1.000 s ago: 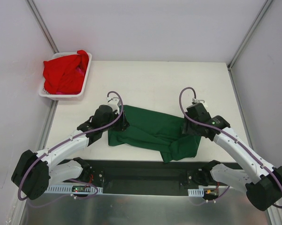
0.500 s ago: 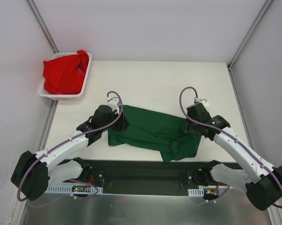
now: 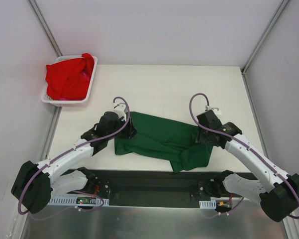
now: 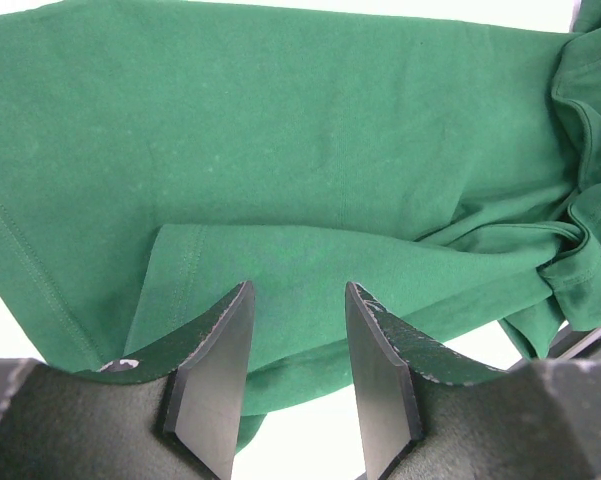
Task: Fold and stack the t-shirts
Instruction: Flatten the tshirt out
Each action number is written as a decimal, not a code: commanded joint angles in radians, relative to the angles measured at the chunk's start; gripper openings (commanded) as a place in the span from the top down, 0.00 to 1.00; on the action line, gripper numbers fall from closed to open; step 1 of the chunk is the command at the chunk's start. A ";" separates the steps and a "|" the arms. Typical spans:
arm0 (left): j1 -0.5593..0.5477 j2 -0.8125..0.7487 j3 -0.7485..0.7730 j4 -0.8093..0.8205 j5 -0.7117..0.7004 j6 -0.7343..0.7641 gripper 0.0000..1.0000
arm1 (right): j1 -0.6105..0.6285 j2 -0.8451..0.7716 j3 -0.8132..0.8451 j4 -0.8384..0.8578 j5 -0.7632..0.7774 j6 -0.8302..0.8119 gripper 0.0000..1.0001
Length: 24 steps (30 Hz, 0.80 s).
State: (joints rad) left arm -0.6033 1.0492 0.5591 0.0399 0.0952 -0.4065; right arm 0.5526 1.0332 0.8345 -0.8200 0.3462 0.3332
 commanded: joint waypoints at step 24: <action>-0.007 -0.061 -0.027 0.002 -0.029 0.020 0.59 | 0.026 -0.142 -0.014 -0.008 -0.114 -0.002 0.99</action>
State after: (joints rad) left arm -0.6033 1.0058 0.5404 0.0376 0.0910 -0.4030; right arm 0.5613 0.9813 0.7963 -0.8192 0.3077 0.3511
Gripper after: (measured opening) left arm 0.411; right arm 0.047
